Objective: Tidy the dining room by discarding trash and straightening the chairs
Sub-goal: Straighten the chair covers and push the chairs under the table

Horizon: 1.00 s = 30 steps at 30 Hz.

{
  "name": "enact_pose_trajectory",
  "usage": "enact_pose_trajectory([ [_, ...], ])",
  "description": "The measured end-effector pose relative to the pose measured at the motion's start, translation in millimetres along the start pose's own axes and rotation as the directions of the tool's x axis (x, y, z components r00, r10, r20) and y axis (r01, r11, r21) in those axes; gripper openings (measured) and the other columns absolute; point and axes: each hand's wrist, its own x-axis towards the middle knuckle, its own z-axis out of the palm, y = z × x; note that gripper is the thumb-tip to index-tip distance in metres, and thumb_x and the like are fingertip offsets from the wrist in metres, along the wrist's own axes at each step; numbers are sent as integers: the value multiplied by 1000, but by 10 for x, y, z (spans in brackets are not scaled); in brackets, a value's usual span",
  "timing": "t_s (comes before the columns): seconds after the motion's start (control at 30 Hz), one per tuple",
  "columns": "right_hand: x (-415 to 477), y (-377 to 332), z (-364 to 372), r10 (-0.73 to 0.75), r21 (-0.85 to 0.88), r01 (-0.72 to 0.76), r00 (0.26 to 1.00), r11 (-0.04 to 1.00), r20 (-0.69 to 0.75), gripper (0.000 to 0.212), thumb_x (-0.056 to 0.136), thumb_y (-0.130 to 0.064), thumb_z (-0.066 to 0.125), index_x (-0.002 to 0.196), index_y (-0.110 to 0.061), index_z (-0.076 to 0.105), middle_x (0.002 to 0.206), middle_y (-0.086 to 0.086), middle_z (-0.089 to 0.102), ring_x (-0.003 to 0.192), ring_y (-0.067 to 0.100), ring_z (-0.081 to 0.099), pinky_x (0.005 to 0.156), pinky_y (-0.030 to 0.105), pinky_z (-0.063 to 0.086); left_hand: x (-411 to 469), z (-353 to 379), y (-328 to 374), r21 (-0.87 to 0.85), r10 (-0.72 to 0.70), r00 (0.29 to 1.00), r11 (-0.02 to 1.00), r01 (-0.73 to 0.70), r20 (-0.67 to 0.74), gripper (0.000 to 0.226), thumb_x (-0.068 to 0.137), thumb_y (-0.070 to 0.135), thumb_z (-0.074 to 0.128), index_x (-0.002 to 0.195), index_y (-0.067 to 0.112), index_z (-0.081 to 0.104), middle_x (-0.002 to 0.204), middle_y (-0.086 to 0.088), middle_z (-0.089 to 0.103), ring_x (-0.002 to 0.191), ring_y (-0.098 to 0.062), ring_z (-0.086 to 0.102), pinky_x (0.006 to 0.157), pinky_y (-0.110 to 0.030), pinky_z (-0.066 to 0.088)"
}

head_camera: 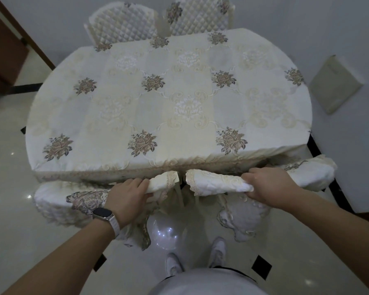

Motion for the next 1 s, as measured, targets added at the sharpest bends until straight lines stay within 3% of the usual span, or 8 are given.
enact_pose_trajectory([
  [0.17, -10, -6, 34, 0, -5, 0, 1000, 1000, -4, 31, 65, -48, 78, 79, -25, 63, 72, -4, 59, 65, 23, 66, 49, 26, 27, -9, -9, -12, -4, 21, 999, 1000, -21, 30, 38, 65, 28, 88, 93, 12, 68, 75, -4, 66, 59, -29, 63, 40, -29, 42],
  [0.3, -19, -7, 11, 16, 9, -17, 999, 1000, 49, 36, 56, -50, 83, 73, -26, 62, 65, -4, 56, 57, 21, 63, 44, 25, 29, -13, -36, -14, -13, 27, 998, 1000, -26, 48, 36, 67, 31, 87, 93, 14, 69, 76, -3, 67, 60, -28, 63, 40, -28, 40],
  [0.4, -31, -31, 12, 33, 18, -34, 998, 999, 47, 37, 80, -58, 63, 99, -27, 61, 91, -4, 60, 90, 21, 64, 57, 28, 34, -9, -55, -12, -38, 17, 998, 999, -15, 62, 35, 65, 31, 88, 90, 15, 69, 73, -2, 65, 58, -28, 62, 39, -26, 37],
  [0.5, -35, -47, -18, 40, 26, -42, 997, 999, 65, 38, 85, -58, 54, 108, -28, 57, 103, -5, 58, 101, 20, 60, 62, 28, 33, -3, -74, -26, -54, 25, 998, 998, -22, 63, 34, 64, 31, 88, 88, 16, 68, 72, -2, 64, 57, -28, 60, 39, -26, 34],
  [0.57, -50, -63, -34, 38, 30, -41, 995, 999, 91, 38, 86, -57, 53, 110, -29, 55, 105, -6, 58, 101, 19, 59, 62, 29, 32, -2, -93, -39, -69, 33, 999, 997, -31, 36, 31, 68, 33, 83, 89, 16, 68, 74, -2, 65, 56, -27, 60, 40, -26, 36],
  [0.7, -116, -152, -35, 65, 55, -68, 996, 996, 68, 36, 76, -48, 54, 102, -24, 62, 90, -4, 61, 82, 22, 63, 55, 30, 42, -41, -167, -21, -188, 53, 999, 981, -52, 4, 35, 82, 38, 50, 101, 15, 69, 94, -2, 69, 71, -25, 65, 54, -32, 52],
  [0.77, -144, -235, -50, 73, 92, -75, 997, 993, 22, 40, 72, -45, 49, 100, -22, 64, 85, -2, 63, 74, 23, 63, 54, 32, 48, -92, -213, 12, -226, 38, 999, 973, -43, -24, 38, 82, 37, 49, 105, 14, 69, 103, -3, 69, 79, -25, 67, 63, -34, 56],
  [1.0, -165, -634, -335, 92, 160, -74, 990, 984, -106, 44, 74, -46, 48, 103, -17, 65, 92, 1, 65, 82, 27, 64, 66, 37, 53, -179, -581, 14, -352, -35, 989, 936, -18, -143, 42, 84, 39, 53, 114, 14, 68, 116, -5, 66, 99, -25, 65, 80, -38, 55],
])
